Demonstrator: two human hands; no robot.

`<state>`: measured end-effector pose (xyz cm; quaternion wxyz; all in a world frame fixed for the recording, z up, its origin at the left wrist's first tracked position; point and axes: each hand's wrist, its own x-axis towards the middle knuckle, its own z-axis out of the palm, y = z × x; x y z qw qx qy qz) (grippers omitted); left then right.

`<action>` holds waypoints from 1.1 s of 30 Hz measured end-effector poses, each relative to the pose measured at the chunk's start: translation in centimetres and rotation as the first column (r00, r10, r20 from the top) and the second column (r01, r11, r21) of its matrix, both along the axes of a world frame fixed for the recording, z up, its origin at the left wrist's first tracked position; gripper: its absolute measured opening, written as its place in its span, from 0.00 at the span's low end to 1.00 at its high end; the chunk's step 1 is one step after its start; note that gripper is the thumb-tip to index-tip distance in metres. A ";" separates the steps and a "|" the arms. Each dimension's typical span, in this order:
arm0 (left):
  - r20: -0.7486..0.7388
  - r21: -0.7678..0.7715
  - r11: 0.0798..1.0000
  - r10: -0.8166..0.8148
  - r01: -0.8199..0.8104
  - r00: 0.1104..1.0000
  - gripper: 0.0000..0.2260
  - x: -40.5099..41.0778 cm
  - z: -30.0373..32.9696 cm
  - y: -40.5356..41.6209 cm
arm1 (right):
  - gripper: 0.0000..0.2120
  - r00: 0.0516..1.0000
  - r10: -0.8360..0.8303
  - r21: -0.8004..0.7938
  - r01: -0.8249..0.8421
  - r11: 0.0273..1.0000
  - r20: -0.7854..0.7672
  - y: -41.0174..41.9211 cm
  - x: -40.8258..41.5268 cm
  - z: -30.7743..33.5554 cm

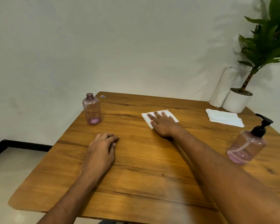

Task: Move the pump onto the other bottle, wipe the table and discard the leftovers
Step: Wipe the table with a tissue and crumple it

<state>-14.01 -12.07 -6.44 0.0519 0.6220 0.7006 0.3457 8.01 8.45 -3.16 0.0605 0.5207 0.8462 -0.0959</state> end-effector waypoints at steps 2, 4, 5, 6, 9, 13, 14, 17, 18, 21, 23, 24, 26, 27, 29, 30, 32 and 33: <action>-0.005 0.005 1.000 0.002 -0.002 1.000 0.15 0.1 -0.3 0.2 | 0.26 0.994 0.113 0.001 -0.113 0.994 -0.006 -3.4 -0.9 0.0; -0.023 0.015 1.000 0.011 -0.011 1.000 0.14 0.2 -0.5 0.3 | 0.26 0.973 0.229 0.012 -0.229 0.973 -0.018 -7.9 -2.0 -0.2; -0.033 0.022 1.000 0.016 -0.016 0.999 0.14 0.1 -0.6 0.3 | 0.25 0.960 0.278 0.020 -0.278 0.960 -0.017 -10.1 -2.5 -0.3; -0.046 0.026 1.000 0.020 -0.018 0.999 0.14 0.1 -0.6 0.2 | 0.25 0.948 0.319 0.029 -0.318 0.948 -0.016 -12.1 -2.8 -0.5; -0.073 0.032 0.999 0.019 -0.016 0.997 0.14 0.0 -0.5 0.1 | 0.25 0.930 0.366 0.059 -0.363 0.930 -0.032 -15.1 -1.5 -0.8; -0.062 0.006 1.000 0.009 -0.008 0.998 0.15 -0.1 -0.4 0.0 | 0.25 0.983 0.163 0.027 -0.161 0.987 -0.088 -11.9 3.7 -0.3; -0.057 0.001 1.000 0.002 -0.002 0.998 0.15 -0.1 -0.3 -0.1 | 0.25 0.994 0.066 0.025 -0.064 0.998 -0.089 -10.5 5.4 -0.1; -0.052 -0.011 1.000 -0.012 0.011 0.999 0.15 -0.2 -0.2 -0.2 | 0.26 0.987 -0.154 -0.009 0.154 0.988 -0.044 -7.5 9.6 0.1; -0.055 -0.009 1.000 -0.009 0.008 0.998 0.15 -0.1 -0.1 -0.2 | 0.26 0.984 -0.175 -0.019 0.174 0.985 -0.024 -7.2 10.1 0.0; -0.057 -0.009 1.000 -0.010 0.010 0.998 0.15 0.0 0.0 -0.3 | 0.26 0.994 -0.107 -0.032 0.107 0.994 -0.008 -9.5 8.7 0.1; -0.065 -0.012 1.000 -0.003 0.002 0.998 0.14 0.2 0.1 -0.4 | 0.26 0.999 0.027 -0.036 -0.028 0.999 -0.027 -12.8 6.6 0.0; -0.066 -0.011 1.000 0.005 -0.006 0.998 0.14 0.3 0.0 -0.5 | 0.25 0.994 0.104 -0.033 -0.105 0.994 -0.035 -14.7 5.5 -0.1; -0.062 -0.002 1.000 0.023 -0.023 0.998 0.14 0.4 0.0 -0.5 | 0.25 0.969 0.242 -0.013 -0.243 0.970 -0.043 -18.2 3.8 -0.4; -0.061 -0.002 1.000 0.028 -0.028 0.998 0.14 0.4 0.1 -0.6 | 0.25 0.956 0.290 -0.002 -0.291 0.957 -0.050 -19.5 3.4 -0.5; -0.059 -0.002 1.000 0.028 -0.028 0.998 0.14 0.3 0.1 -0.7 | 0.25 0.944 0.324 0.001 -0.325 0.946 -0.066 -20.7 4.1 -0.4; -0.049 -0.008 1.000 0.024 -0.024 0.999 0.14 0.4 0.2 -0.7 | 0.25 0.948 0.309 -0.012 -0.310 0.951 -0.072 -20.5 5.0 -0.2; -0.022 -0.026 1.000 0.015 -0.015 1.000 0.15 0.5 0.2 -0.8 | 0.25 0.973 0.220 -0.032 -0.222 0.974 -0.067 -19.1 7.4 0.2; -0.019 -0.028 1.000 0.011 -0.011 1.000 0.15 0.5 0.2 -0.8 | 0.25 0.987 0.150 -0.028 -0.152 0.988 -0.058 -18.1 8.7 0.3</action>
